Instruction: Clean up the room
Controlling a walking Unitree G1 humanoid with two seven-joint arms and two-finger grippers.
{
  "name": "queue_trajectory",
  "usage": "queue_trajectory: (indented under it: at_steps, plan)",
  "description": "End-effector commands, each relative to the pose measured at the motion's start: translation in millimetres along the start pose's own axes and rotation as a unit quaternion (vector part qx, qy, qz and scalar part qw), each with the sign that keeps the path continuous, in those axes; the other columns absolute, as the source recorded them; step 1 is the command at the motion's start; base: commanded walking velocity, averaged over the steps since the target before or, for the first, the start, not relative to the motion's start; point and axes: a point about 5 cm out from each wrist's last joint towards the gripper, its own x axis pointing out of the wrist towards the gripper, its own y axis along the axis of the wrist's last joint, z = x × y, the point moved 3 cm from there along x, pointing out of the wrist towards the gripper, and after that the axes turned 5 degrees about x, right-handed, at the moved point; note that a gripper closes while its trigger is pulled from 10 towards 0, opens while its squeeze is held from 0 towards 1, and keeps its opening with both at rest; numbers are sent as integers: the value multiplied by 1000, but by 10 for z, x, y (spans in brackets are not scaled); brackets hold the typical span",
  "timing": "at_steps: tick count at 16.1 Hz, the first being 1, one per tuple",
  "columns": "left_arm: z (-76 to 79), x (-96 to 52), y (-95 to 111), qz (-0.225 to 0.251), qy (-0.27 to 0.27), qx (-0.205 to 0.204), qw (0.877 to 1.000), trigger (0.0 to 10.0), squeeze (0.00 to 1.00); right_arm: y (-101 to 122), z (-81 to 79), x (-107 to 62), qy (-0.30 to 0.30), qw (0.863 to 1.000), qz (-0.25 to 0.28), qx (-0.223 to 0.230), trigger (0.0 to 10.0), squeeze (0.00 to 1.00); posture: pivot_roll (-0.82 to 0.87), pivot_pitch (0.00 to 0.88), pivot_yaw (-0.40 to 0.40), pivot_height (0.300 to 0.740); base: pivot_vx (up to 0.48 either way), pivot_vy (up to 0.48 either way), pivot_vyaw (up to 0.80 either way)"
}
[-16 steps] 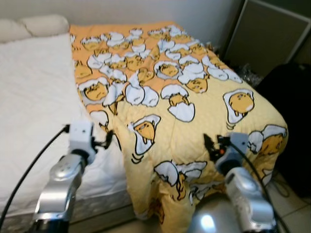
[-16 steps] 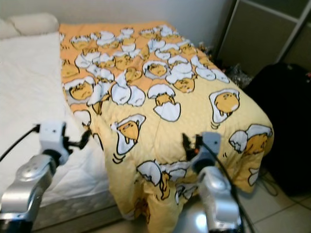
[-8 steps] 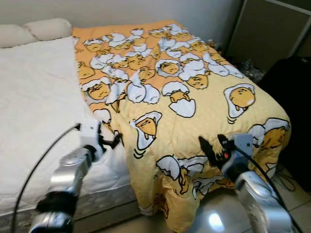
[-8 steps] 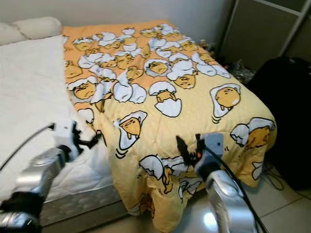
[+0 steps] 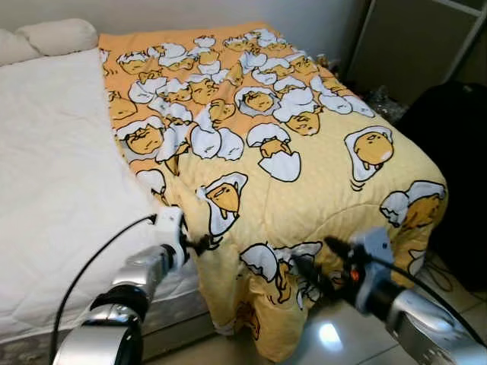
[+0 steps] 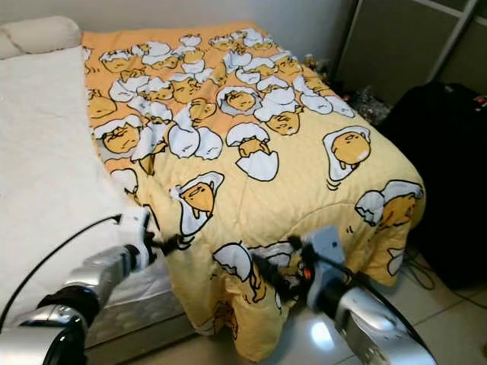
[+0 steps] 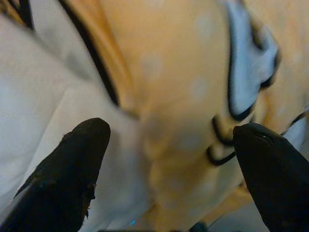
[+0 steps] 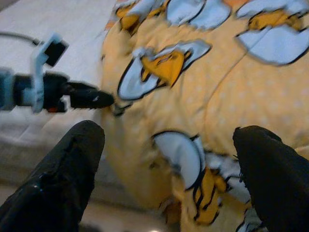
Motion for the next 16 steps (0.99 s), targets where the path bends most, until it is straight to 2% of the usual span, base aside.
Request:
queue_trajectory:
  at_steps: [1, 2, 5, 6, 7, 8, 9, 11, 16]
  plan:
    - [26, 26, -4, -7, 10, 9, 1000, 10000, 686, 46, -38, -46, 7, 1000, -1, 3, 10000, 1000, -236, 21, -6, 740, 0, 0, 0]
    - [56, 40, 1, -7, 9, 6, 1000, 10000, 0, 60, -45, -62, 7, 1000, -1, 6, 10000, 1000, -245, 32, -6, 740, 0, 0, 0]
    - [234, 100, 28, 7, -3, 36, 999, 10000, 0, 40, -42, -83, -15, 1000, -10, 7, 10000, 1000, -256, 49, -9, 740, 0, 0, 0]
    - [260, 108, 29, 11, -3, 39, 999, 8235, 0, 39, -43, -87, -18, 1000, -12, 2, 10000, 1000, -263, 51, -8, 740, 0, 0, 0]
    - [270, 111, 31, 13, -3, 51, 999, 3176, 0, 43, -35, -90, -27, 1000, -15, -5, 10000, 847, -272, 51, -6, 740, 0, 0, 0]
    - [270, 111, 27, 12, -2, 53, 999, 902, 0, 43, -41, -93, -27, 999, -17, -6, 10000, 188, -274, 52, -6, 740, 0, 0, 0]
    - [254, 110, 23, 10, 4, 58, 998, 0, 0, 46, -50, -96, -28, 999, -18, -6, 10000, 0, -279, 52, -7, 740, 0, 0, 0]
    - [77, 78, 20, 5, 66, 56, 996, 0, 0, 54, -48, -125, -32, 999, -21, -13, 10000, 0, -291, 52, -5, 740, 0, 0, 0]
    - [93, 84, 43, 13, 65, 53, 996, 0, 0, 58, -46, -136, -37, 999, -22, -16, 10000, 0, -291, 50, -4, 740, 0, 0, 0]
